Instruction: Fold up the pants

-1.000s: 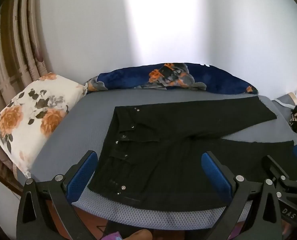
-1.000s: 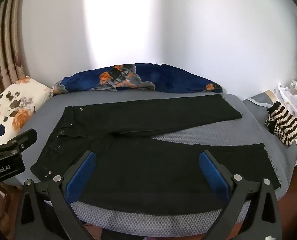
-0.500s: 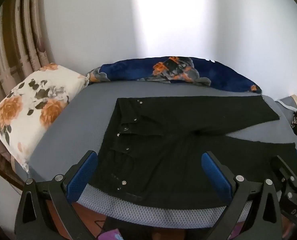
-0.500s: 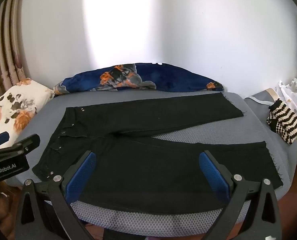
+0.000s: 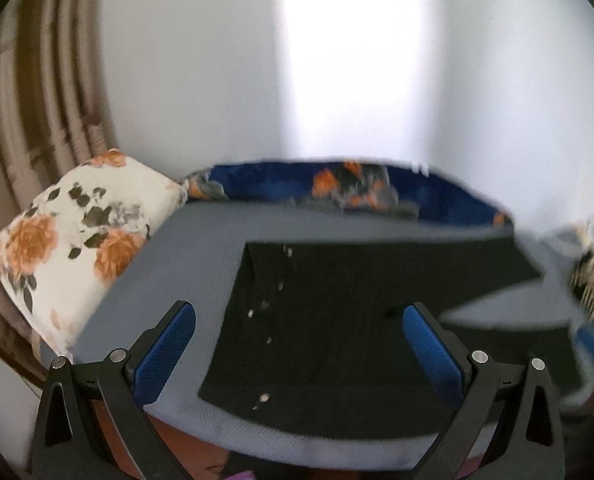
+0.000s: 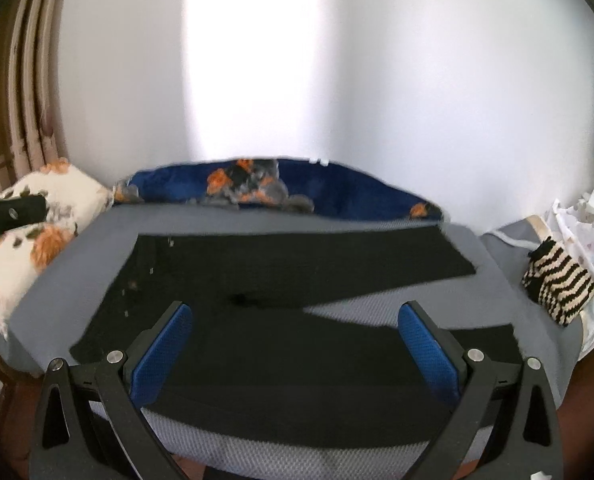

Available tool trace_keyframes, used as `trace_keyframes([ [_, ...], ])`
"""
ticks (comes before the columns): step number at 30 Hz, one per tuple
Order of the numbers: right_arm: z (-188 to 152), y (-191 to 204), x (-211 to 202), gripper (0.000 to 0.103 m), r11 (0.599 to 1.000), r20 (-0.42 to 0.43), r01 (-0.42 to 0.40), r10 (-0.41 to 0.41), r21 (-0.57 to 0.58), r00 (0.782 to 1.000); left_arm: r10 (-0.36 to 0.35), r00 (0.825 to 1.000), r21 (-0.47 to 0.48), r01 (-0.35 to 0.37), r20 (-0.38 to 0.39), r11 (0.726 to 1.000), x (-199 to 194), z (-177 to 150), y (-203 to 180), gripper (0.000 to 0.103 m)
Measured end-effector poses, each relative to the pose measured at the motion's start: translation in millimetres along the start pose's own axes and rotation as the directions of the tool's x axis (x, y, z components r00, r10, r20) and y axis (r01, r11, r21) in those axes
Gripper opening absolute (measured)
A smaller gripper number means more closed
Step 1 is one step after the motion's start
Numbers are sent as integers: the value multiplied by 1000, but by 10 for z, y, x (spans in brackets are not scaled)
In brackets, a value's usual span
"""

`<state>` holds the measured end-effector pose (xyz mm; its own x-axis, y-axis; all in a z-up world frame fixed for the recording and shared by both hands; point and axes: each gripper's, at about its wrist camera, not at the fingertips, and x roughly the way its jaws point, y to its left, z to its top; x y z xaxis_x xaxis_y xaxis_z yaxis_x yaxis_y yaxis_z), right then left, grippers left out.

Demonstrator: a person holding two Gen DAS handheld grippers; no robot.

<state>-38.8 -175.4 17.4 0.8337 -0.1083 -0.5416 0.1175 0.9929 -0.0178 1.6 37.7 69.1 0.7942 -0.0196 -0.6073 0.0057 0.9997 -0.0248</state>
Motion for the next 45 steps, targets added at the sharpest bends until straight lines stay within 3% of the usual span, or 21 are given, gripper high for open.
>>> trace_keyframes([
  [1,48,-18,-40,102,1000,9,-1,1,10,1000,-21,1000,-49,20,-17,999,-76,84,30,103],
  [4,160,-68,-126,102,1000,34,-9,8,27,999,-90,993,-68,85,-76,994,-143,115,23,103],
  [7,218,-48,-132,102,1000,39,-14,13,25,999,-31,996,37,34,-83,999,-120,57,-109,103],
  [9,241,-7,-60,102,1000,19,-22,22,20,1000,-28,996,83,35,-89,996,-60,7,-166,103],
  [10,230,16,-41,102,1000,9,-25,25,18,1000,10,997,105,-2,-75,994,-16,-26,-193,103],
  [13,204,85,44,102,999,-20,-34,34,8,999,-2,998,141,11,-68,990,100,-87,-189,103],
  [18,183,183,178,102,999,-50,-37,37,-1,998,9,999,160,-1,-53,987,401,-83,-141,103],
  [24,157,243,351,102,999,-89,-40,39,-6,995,-50,983,111,71,-178,991,878,-109,17,97],
  [27,154,276,441,102,999,-107,-37,36,-15,994,-14,975,94,36,-223,995,1073,-129,92,97],
  [32,154,367,572,102,998,-132,-49,45,-25,990,75,980,117,-54,-184,992,1228,-121,199,97],
  [36,153,445,677,102,997,-149,-72,67,-27,987,96,978,98,-79,-185,992,1347,-84,330,97],
  [42,168,549,812,102,994,-164,-100,92,-40,982,101,979,117,-80,-180,990,1626,-5,503,97],
  [45,156,566,891,102,994,-178,-104,95,-38,979,43,977,97,-23,-208,995,1869,59,657,97],
])
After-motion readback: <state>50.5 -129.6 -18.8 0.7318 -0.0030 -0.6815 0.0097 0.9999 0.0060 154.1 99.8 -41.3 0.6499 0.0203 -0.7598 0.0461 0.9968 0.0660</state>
